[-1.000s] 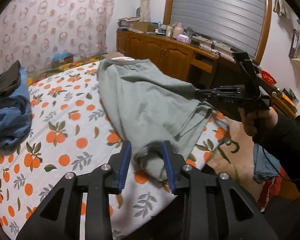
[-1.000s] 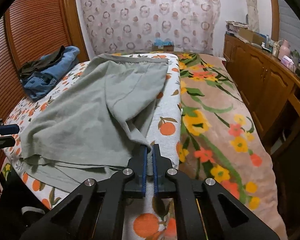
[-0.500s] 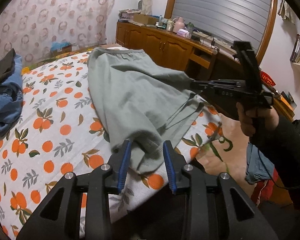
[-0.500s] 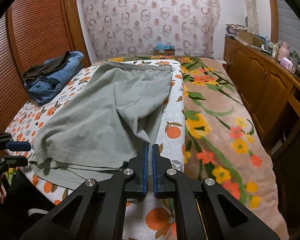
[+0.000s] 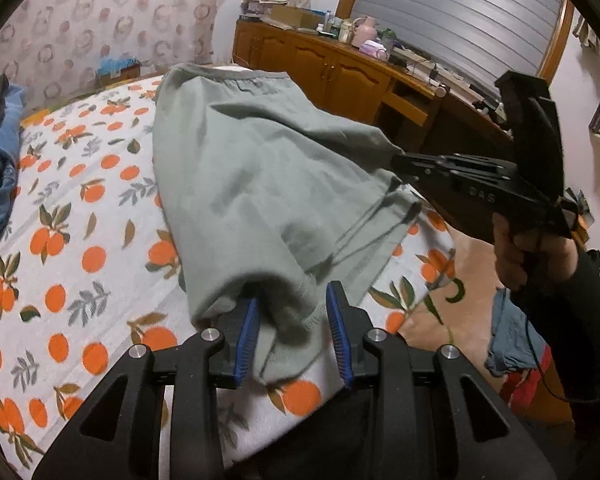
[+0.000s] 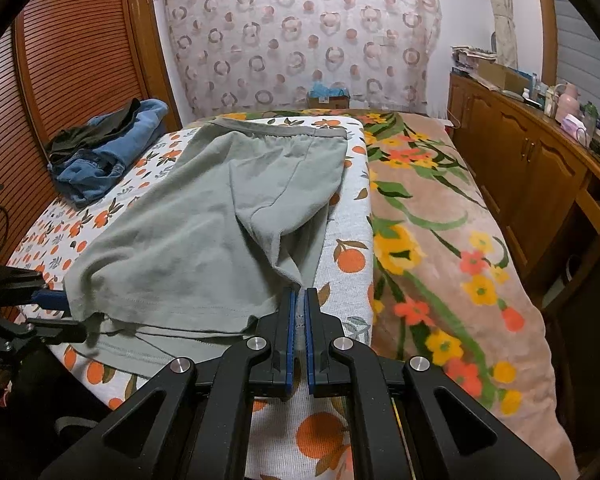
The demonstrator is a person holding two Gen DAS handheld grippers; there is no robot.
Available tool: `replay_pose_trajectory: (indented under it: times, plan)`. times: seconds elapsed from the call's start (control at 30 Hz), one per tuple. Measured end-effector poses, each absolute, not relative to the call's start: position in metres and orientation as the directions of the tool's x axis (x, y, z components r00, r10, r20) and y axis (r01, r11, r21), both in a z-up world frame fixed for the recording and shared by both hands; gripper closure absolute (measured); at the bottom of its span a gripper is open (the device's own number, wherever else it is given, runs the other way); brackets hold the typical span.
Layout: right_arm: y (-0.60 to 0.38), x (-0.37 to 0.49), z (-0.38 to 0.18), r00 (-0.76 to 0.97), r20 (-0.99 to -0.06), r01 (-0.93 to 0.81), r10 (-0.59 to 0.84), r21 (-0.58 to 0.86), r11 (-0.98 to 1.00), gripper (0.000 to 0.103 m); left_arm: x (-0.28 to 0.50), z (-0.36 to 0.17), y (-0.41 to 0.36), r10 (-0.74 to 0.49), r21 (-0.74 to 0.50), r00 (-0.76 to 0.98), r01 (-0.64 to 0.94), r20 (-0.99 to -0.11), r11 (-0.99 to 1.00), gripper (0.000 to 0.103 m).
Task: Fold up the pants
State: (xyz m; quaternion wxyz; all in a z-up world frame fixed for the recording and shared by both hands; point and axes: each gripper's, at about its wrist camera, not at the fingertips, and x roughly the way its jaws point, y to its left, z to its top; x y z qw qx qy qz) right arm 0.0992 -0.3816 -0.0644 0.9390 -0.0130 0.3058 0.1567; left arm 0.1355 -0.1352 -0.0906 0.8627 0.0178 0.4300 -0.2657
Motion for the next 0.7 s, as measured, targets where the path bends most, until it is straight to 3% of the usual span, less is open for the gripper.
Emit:
replay_pose_trajectory:
  times: [0.07, 0.1, 0.13, 0.4, 0.7]
  plan:
    - [-0.382, 0.099, -0.065, 0.764, -0.578, -0.302, 0.286, 0.07, 0.951, 0.099, 0.134, -0.089, -0.135, -0.432, -0.18, 0.505, 0.472, -0.747, 0.863, 0.082]
    - [-0.382, 0.099, -0.065, 0.764, -0.578, -0.303, 0.288, 0.072, 0.95, 0.099, 0.133, -0.088, -0.134, -0.426, -0.166, 0.516, 0.474, -0.743, 0.865, 0.095]
    - [-0.382, 0.098, -0.065, 0.763, -0.577, -0.305, 0.291, 0.075, 0.95, 0.099, 0.13, -0.084, -0.132, -0.425, -0.156, 0.529, 0.477, -0.734, 0.865, 0.097]
    - [-0.39, 0.089, -0.054, 0.762, -0.561, -0.318, 0.323, 0.11, 0.942, 0.099, 0.114, -0.043, -0.094, -0.455, -0.172, 0.597, 0.47, -0.66, 0.866, 0.099]
    - [-0.384, 0.059, -0.049, 0.747, -0.562, -0.345, 0.356, 0.13, 0.929, 0.099, 0.107, -0.055, -0.075, -0.457, -0.201, 0.568, 0.456, -0.684, 0.867, 0.099]
